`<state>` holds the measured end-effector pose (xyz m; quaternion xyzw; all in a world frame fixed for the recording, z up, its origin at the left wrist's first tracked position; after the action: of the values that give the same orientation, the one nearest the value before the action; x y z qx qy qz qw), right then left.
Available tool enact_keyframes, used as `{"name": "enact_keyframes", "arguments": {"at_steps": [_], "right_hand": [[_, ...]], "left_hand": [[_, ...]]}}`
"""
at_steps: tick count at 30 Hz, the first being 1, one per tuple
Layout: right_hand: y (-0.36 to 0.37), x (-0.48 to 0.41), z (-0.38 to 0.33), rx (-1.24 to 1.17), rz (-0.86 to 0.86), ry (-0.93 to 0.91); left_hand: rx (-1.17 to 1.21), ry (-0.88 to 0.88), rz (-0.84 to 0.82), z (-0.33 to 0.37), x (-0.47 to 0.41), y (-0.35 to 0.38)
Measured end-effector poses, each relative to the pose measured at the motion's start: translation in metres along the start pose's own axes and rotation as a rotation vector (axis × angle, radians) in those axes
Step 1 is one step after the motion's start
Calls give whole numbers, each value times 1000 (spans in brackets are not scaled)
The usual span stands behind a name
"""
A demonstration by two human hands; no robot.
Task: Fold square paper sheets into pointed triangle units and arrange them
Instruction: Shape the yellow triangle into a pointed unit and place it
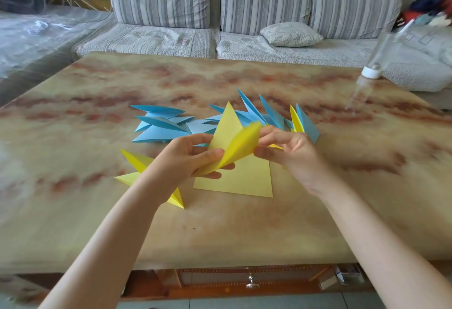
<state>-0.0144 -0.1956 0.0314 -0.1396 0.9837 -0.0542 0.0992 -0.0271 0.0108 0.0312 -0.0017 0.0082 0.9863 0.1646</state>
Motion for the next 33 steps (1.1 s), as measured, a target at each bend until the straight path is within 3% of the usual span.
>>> {"name": "enact_keyframes", "arguments": {"at_steps": [9, 14, 18, 21, 24, 33], "right_hand": [[7, 0, 4, -119, 197, 82], [8, 1, 1, -131, 215, 80], [9, 2, -1, -118, 214, 73], [10, 2, -2, -113, 204, 79], [11, 3, -3, -83, 181, 71], [21, 2, -4, 4, 167, 32]], "left_hand": [[97, -10, -19, -1, 2, 7], [134, -23, -30, 2, 3, 11], [21, -25, -33, 2, 3, 13], [-88, 36, 110, -2, 0, 11], [-53, 149, 270, -2, -3, 9], [-9, 251, 487, 0, -2, 15]]}}
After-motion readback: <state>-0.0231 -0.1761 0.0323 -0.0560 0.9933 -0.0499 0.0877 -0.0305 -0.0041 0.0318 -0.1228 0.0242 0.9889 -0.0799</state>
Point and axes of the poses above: each hand's wrist, its own x-axis away from the middle knuckle, its own y-axis out of the palm, z = x × y, the point moved 1 cm from there along -x, towards the middle knuckle, and after that the axes turned 4 degrees about y, right-handed, at the moved point
